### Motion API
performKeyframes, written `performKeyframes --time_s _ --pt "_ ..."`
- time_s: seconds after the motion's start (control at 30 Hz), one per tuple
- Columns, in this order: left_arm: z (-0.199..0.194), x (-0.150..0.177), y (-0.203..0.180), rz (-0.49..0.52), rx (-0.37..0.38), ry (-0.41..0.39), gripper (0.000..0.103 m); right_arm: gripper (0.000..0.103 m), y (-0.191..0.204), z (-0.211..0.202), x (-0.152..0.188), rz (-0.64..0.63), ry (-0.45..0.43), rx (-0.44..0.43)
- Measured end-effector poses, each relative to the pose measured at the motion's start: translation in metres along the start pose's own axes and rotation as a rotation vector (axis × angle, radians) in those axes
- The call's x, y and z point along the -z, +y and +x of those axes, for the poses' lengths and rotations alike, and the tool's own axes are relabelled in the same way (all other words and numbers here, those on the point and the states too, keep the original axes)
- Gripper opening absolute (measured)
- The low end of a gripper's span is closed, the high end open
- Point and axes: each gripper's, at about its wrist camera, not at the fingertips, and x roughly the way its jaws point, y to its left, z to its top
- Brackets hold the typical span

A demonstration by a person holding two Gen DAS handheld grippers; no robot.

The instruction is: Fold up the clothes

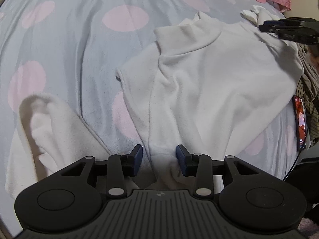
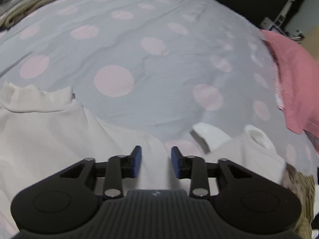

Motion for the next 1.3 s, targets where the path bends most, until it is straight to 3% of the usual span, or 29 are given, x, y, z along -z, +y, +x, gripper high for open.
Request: performKeyframes --time_s 0.13,0.27,0.3,0.37,0.43,0.53,0.67,0.87,1.03,1.3 --pt "0.002 -0.001 0.004 -0.016 0.015 0.010 0.037 0.049 -0.002 0.025 -0.007 0.008 0.036 -0.042" --pt "0.001 0.000 0.003 -0.016 0.018 0.008 0.037 0.046 -0.004 0.038 -0.008 0.055 0.051 -0.070" --pt "0.000 0.000 0.002 -0.014 0.014 0.006 0.036 0.043 -0.004 0.038 -0.007 0.068 0.053 -0.076" --pt "-0.003 0.002 0.000 -0.008 0.006 0.001 0.035 0.023 -0.003 0.034 -0.007 0.068 0.060 -0.097" --pt "-0.005 0.003 -0.001 -0.003 -0.002 -0.003 0.027 0.016 0.004 0.027 -0.008 0.025 0.072 -0.101" --pt "-0.012 0.006 -0.003 -0.003 -0.008 -0.011 0.016 0.014 0.011 0.007 -0.007 -0.010 0.052 -0.058" --pt "-0.032 0.012 0.002 -0.011 -0.005 -0.044 0.013 0.014 0.003 -0.040 -0.002 0.044 -0.050 0.010" --pt "-0.068 0.015 -0.004 0.009 -0.052 -0.170 0.011 0.014 -0.008 -0.125 0.022 0.170 -0.232 0.178" --pt "-0.097 0.019 -0.013 0.034 -0.086 -0.296 0.010 0.014 -0.013 -0.181 0.056 0.293 -0.322 0.277" --pt "-0.141 0.021 -0.031 0.055 -0.081 -0.502 0.009 0.013 0.007 -0.239 0.084 0.287 -0.422 0.406"
